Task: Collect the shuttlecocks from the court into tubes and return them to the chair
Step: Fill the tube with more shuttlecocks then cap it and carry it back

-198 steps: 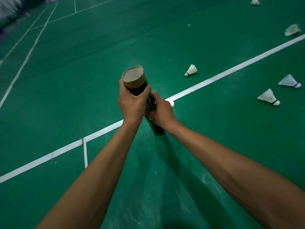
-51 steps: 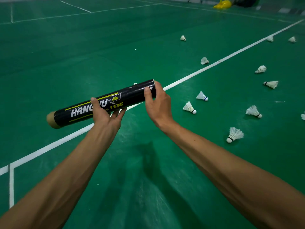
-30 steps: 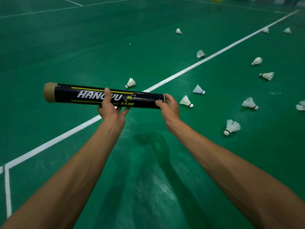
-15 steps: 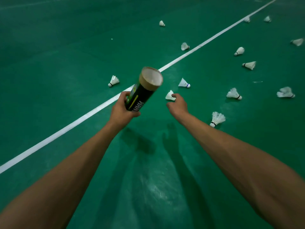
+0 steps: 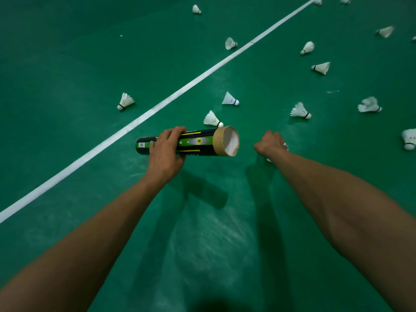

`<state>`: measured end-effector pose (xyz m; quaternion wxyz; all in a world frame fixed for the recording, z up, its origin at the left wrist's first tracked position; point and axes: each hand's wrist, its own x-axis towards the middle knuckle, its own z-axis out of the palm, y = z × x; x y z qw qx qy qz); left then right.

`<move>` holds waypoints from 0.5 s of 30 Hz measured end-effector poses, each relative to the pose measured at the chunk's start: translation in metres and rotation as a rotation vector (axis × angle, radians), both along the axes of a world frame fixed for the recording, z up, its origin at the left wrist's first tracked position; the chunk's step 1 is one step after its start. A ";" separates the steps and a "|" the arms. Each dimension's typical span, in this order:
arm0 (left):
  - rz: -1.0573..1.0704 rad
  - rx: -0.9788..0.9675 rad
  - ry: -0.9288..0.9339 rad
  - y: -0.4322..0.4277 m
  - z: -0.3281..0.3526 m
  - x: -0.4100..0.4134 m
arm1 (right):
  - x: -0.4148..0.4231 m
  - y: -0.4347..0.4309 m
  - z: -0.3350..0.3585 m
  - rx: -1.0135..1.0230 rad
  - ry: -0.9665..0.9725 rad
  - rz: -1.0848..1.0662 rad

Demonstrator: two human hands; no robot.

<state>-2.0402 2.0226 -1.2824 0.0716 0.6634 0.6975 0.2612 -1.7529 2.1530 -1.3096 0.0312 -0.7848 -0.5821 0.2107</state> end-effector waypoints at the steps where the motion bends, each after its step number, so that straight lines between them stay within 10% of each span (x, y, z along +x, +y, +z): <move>1: -0.004 0.001 0.002 0.002 -0.003 0.003 | 0.007 0.003 -0.003 -0.003 -0.015 -0.014; 9: -0.006 0.033 -0.032 0.006 -0.021 0.003 | 0.036 0.003 -0.044 0.020 0.192 -0.189; 15: 0.056 0.026 -0.110 -0.002 -0.016 -0.004 | -0.016 -0.023 -0.026 0.442 0.797 -0.178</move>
